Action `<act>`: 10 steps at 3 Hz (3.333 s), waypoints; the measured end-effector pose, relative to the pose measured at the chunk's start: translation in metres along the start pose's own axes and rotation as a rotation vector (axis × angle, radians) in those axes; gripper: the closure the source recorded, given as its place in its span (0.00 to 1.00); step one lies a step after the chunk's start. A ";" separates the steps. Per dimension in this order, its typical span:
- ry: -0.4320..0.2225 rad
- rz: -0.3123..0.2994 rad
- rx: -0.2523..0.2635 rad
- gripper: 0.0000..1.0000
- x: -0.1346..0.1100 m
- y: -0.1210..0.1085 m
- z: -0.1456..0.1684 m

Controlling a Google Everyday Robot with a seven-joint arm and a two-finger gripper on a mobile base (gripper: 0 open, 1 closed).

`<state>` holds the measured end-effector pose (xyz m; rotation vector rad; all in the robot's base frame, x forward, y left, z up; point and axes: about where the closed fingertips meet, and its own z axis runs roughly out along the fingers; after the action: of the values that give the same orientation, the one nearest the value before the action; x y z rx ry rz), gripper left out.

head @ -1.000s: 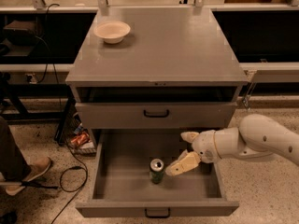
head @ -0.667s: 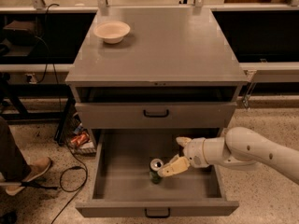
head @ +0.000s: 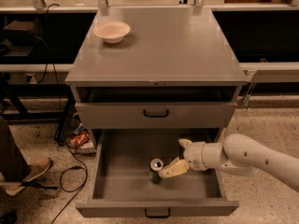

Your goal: Pick green can from middle drawer and place on counter

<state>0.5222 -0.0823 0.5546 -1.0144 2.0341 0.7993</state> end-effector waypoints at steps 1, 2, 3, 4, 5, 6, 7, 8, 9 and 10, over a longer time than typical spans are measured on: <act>-0.005 -0.022 0.060 0.00 0.022 -0.021 0.015; 0.017 -0.053 0.085 0.00 0.042 -0.030 0.035; 0.040 -0.065 0.081 0.00 0.059 -0.029 0.054; 0.047 -0.075 0.055 0.00 0.071 -0.025 0.077; 0.044 -0.073 0.035 0.00 0.077 -0.023 0.088; 0.035 -0.075 0.020 0.00 0.079 -0.021 0.099; 0.021 -0.079 0.004 0.18 0.080 -0.019 0.108; -0.016 -0.065 -0.026 0.49 0.077 -0.015 0.112; -0.074 -0.046 -0.055 0.71 0.071 -0.012 0.110; -0.158 -0.040 -0.065 0.95 0.051 -0.013 0.081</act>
Offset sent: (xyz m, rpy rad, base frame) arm 0.0256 -0.0049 -0.0940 -0.1204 -0.0980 -0.0403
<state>0.5372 -0.0470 0.4664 -0.9927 1.8591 0.9002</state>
